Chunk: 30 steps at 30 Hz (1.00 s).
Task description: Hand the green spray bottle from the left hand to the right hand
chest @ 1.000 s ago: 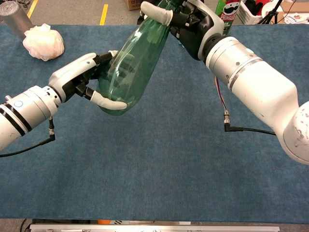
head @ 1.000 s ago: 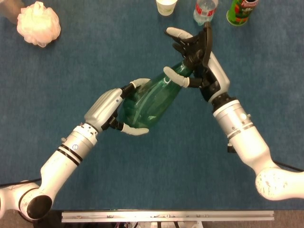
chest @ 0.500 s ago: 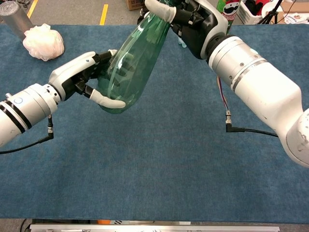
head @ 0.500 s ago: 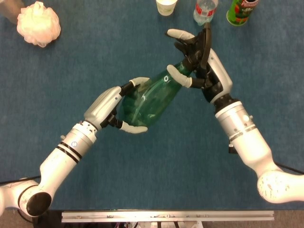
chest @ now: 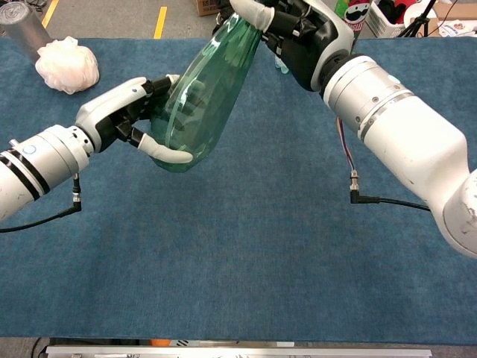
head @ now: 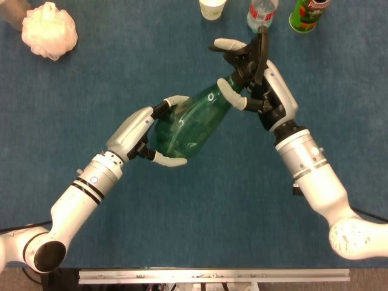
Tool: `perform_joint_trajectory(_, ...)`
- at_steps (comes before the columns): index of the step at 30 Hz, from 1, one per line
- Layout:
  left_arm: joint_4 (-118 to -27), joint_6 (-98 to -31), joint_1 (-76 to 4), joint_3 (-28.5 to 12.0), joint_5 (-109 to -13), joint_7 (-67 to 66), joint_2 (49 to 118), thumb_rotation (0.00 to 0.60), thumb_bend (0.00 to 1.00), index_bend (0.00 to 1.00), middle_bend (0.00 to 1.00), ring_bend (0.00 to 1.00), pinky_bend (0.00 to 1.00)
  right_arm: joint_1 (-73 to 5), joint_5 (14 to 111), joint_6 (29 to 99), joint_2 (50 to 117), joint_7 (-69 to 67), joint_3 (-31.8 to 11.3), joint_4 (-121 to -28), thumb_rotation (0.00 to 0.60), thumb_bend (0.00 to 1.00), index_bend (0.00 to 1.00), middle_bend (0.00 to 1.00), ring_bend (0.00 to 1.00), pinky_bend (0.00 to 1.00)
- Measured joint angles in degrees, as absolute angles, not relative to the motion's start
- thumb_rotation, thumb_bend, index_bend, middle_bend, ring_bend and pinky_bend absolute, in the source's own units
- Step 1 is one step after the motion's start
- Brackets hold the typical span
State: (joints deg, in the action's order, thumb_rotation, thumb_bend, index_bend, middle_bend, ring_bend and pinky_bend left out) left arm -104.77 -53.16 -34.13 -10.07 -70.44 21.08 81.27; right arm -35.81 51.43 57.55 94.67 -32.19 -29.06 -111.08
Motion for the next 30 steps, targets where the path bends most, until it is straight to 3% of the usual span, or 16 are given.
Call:
perform_joint_trajectory(17, -104.64, -52.61, -34.49, -10.59, -70.17, 21.84, 81.20, 0.600, 0.20, 0.25, 0.28, 0.24, 0.53, -35.93, 50.02, 56.90, 94.91, -32.80, -30.59, -110.56, 0.600, 0.48, 0.43, 0.30, 0.13, 0.07)
perform_joint_trajectory(30, -104.25, -52.23, -34.70, -10.87, -70.37, 22.78, 80.97, 0.600, 0.20, 0.16, 0.19, 0.16, 0.52, -36.14, 49.44, 57.29, 95.23, -32.82, -31.69, -110.91, 0.600, 0.49, 0.45, 0.32, 0.16, 0.11)
